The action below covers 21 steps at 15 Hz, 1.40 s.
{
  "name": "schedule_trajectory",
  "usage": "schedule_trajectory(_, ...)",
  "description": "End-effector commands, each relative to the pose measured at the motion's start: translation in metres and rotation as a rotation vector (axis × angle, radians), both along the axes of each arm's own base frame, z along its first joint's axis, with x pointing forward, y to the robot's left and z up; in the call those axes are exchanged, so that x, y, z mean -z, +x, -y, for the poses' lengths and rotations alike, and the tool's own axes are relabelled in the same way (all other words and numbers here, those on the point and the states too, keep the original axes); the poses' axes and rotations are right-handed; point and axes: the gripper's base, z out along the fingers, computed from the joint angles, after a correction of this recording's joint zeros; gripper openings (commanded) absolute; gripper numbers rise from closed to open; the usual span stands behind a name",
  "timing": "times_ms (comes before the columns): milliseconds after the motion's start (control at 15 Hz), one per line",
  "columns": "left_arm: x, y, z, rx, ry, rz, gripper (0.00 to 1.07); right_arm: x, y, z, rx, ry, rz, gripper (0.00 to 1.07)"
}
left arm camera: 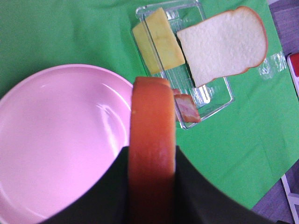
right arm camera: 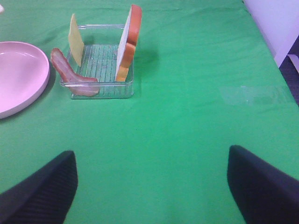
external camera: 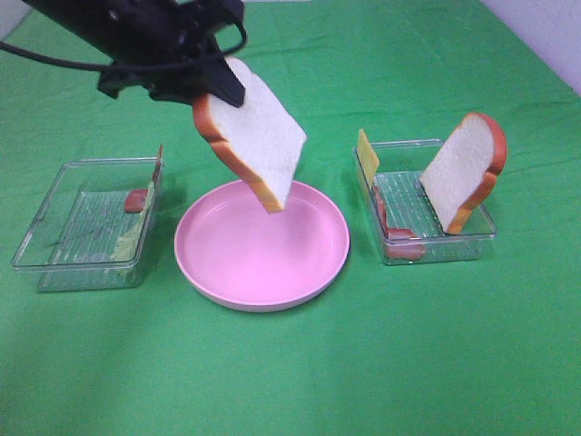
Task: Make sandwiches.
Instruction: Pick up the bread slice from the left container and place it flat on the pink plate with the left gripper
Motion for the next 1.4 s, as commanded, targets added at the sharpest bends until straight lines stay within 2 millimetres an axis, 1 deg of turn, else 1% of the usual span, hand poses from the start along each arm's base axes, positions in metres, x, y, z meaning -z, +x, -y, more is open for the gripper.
schedule_trajectory(67,0.028,0.004,0.025,-0.002,-0.006,-0.027,0.0,0.0,-0.002,0.0,-0.001,-0.011,0.022,0.83)
schedule_trajectory(133,0.035,0.004,0.029,0.0,-0.001,-0.035,0.0,0.0,-0.002,0.0,-0.001,-0.011,0.022,0.83)
schedule_trajectory(267,0.06,0.008,0.036,-0.009,0.013,-0.08,0.0,0.0,-0.002,0.0,-0.001,-0.011,0.022,0.83)
schedule_trajectory(333,0.069,0.01,0.038,-0.017,0.006,-0.11,0.0,0.0,-0.002,0.0,-0.001,-0.012,0.022,0.83)
schedule_trajectory(400,0.084,0.012,0.04,-0.029,0.009,-0.144,0.0,0.0,-0.002,0.0,-0.001,-0.012,0.022,0.83)
schedule_trajectory(600,0.098,0.016,0.041,-0.044,0.017,-0.163,0.01,0.0,-0.002,0.0,-0.002,-0.011,0.022,0.83)
schedule_trajectory(667,0.1,0.016,0.041,-0.046,0.019,-0.166,0.07,0.0,-0.002,0.0,-0.002,-0.011,0.022,0.83)
schedule_trajectory(733,0.101,0.016,0.041,-0.044,0.019,-0.17,0.17,0.0,-0.002,0.0,-0.001,-0.011,0.022,0.83)
schedule_trajectory(867,0.1,0.015,0.041,-0.036,0.023,-0.174,0.51,0.0,-0.002,0.0,-0.001,-0.011,0.022,0.83)
schedule_trajectory(933,0.1,0.014,0.04,-0.027,0.035,-0.165,0.66,0.0,-0.002,0.0,-0.001,-0.011,0.022,0.83)
schedule_trajectory(1000,0.096,0.014,0.039,-0.008,0.052,-0.151,0.75,0.0,-0.002,0.0,-0.001,-0.011,0.022,0.83)
schedule_trajectory(1133,0.081,0.013,0.036,0.037,0.102,-0.09,0.76,0.0,-0.002,0.0,-0.001,-0.011,0.022,0.83)
schedule_trajectory(1267,0.056,0.013,0.031,0.037,0.143,-0.038,0.76,0.0,-0.002,0.0,-0.001,-0.012,0.022,0.83)
schedule_trajectory(1333,0.049,0.013,0.03,0.033,0.156,-0.028,0.76,0.0,-0.002,0.0,-0.001,-0.012,0.022,0.83)
schedule_trajectory(1400,0.021,0.011,0.022,0.009,0.216,-0.006,0.76,0.0,-0.002,0.0,-0.001,-0.012,0.022,0.83)
